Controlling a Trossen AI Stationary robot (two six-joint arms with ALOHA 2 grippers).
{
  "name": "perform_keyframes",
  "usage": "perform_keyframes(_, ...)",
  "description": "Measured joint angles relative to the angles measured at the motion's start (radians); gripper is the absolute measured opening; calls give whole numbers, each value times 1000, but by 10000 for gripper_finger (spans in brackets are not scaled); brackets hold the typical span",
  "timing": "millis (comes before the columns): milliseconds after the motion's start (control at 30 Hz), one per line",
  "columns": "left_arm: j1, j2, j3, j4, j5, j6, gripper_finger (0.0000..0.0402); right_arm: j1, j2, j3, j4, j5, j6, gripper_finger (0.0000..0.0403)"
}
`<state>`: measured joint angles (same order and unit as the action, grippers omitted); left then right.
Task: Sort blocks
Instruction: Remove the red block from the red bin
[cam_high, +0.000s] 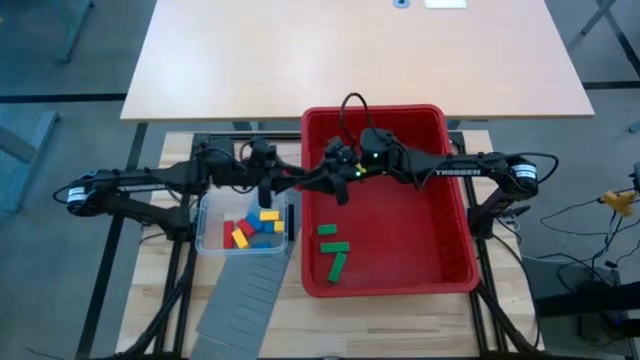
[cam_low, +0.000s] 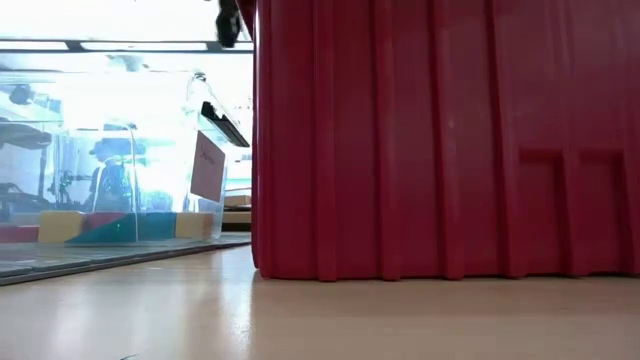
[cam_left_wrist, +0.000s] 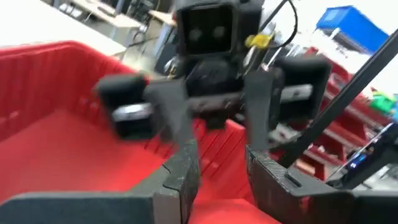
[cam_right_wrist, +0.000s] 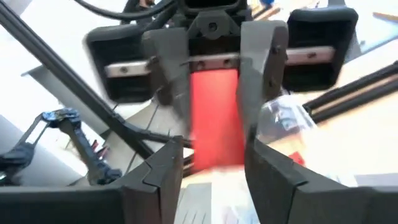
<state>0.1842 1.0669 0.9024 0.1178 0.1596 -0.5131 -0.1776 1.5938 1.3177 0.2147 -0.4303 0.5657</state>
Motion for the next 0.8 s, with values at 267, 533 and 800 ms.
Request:
perform_keyframes(267,0,-228,0,-453,5,10,95,-6,-27,2,-159,5,-46,178)
perform_keyframes(533,0,-345,0,-850,8,-53,95,-10,-46,-1,-520,12,-178,167)
perform_keyframes(800,0,-267,0,-1114,8,-12,134,-8,-28,-7,-707,33,-313,153)
